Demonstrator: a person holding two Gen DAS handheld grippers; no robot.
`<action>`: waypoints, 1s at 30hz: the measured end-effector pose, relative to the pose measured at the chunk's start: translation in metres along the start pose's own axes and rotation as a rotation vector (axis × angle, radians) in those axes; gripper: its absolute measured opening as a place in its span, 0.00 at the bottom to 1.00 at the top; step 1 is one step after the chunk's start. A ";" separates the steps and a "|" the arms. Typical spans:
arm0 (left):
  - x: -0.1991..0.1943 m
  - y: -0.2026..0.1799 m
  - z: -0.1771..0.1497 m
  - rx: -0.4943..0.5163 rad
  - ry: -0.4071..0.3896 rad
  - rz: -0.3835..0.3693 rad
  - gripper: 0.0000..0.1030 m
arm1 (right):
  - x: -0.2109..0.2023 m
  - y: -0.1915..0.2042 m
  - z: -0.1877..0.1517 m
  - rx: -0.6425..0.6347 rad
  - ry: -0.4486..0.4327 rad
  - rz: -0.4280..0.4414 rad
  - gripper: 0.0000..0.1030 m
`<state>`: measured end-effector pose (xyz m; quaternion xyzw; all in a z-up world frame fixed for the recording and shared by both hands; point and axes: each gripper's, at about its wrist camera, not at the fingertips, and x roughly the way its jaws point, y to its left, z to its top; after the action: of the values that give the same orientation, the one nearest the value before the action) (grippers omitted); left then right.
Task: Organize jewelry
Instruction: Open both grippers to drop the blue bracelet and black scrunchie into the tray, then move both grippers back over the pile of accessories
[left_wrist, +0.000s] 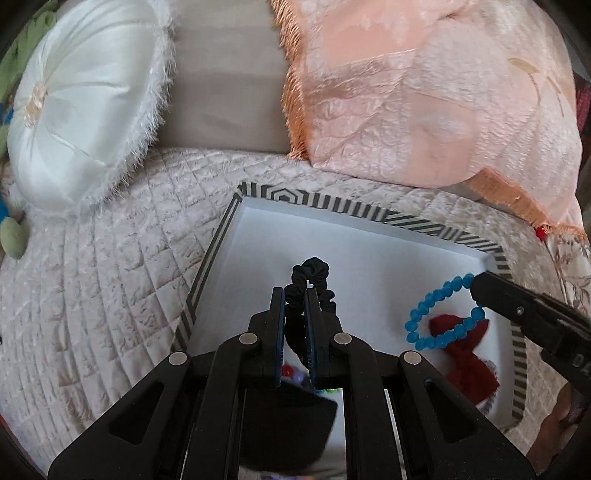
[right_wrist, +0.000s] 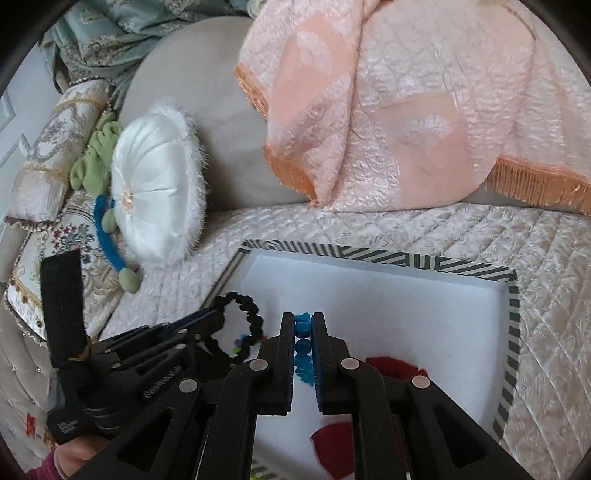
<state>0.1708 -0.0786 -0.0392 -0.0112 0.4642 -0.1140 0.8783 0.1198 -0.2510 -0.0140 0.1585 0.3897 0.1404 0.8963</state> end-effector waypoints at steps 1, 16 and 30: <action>0.005 0.003 0.001 -0.009 0.013 -0.008 0.08 | 0.010 -0.014 -0.001 0.023 0.023 -0.030 0.08; 0.037 0.028 0.000 -0.117 0.089 -0.029 0.47 | 0.034 -0.054 -0.019 0.070 0.113 -0.158 0.16; -0.035 0.011 -0.016 -0.016 -0.032 0.029 0.48 | -0.027 -0.014 -0.029 0.031 0.021 -0.173 0.36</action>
<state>0.1405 -0.0592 -0.0216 -0.0134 0.4513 -0.0973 0.8870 0.0819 -0.2694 -0.0206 0.1367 0.4134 0.0582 0.8983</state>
